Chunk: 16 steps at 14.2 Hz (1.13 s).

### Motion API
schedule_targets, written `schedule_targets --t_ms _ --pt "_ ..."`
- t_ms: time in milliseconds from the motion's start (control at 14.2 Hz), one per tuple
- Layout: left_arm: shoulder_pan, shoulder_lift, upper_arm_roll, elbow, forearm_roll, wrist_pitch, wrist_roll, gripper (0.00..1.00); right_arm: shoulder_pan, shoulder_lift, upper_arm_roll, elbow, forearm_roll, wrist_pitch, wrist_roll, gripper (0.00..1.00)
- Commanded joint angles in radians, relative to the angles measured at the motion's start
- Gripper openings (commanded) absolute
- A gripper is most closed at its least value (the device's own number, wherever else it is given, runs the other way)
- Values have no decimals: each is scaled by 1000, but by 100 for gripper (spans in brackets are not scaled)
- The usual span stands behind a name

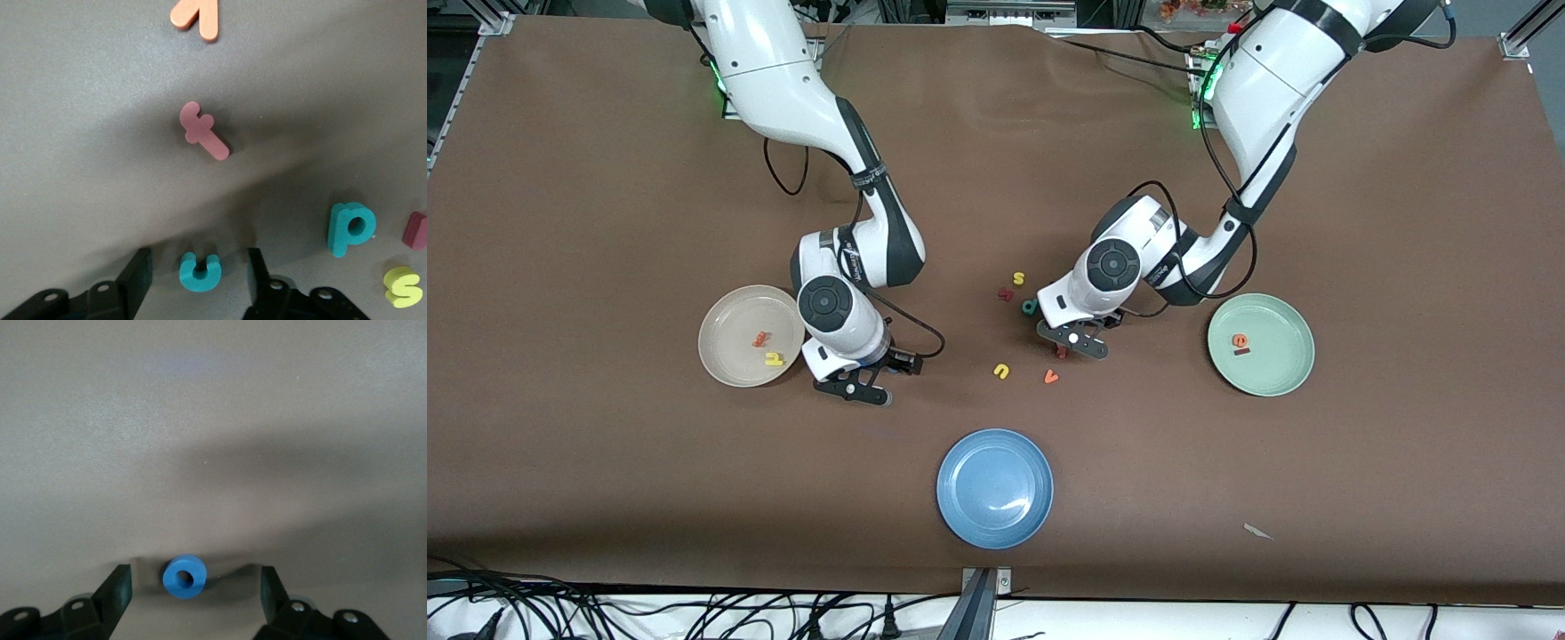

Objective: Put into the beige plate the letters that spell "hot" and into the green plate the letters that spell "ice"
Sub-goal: 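Reach the left gripper to the cyan letter while the right gripper reaches the blue ring, then grasp the cyan letter with the left gripper while the right gripper lowers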

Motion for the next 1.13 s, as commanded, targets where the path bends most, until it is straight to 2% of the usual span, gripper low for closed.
schedule_targets --t_ms 0,70,141,352,704,915,1056 --pt "-8 2 3 -27 33 29 -29 24 9 24 0 27 11 3 11 77" --pt "-8 -3 3 -27 33 25 -27 5 12 28 0 29 17 3 11 73" --pt "-5 -8 3 -26 33 20 -27 0 15 28 0 27 15 3 11 69" --pt "6 -50 3 -15 33 -33 -24 0 15 30 0 29 14 3 5 55" --pt "67 -140 14 -9 36 -190 55 0 13 33 0 29 12 7 2 47" --pt "199 -172 28 -10 69 -233 291 2 13 39 0 29 12 19 1 33" --pt "297 -164 28 -9 71 -225 472 3 13 42 0 29 12 26 2 30"
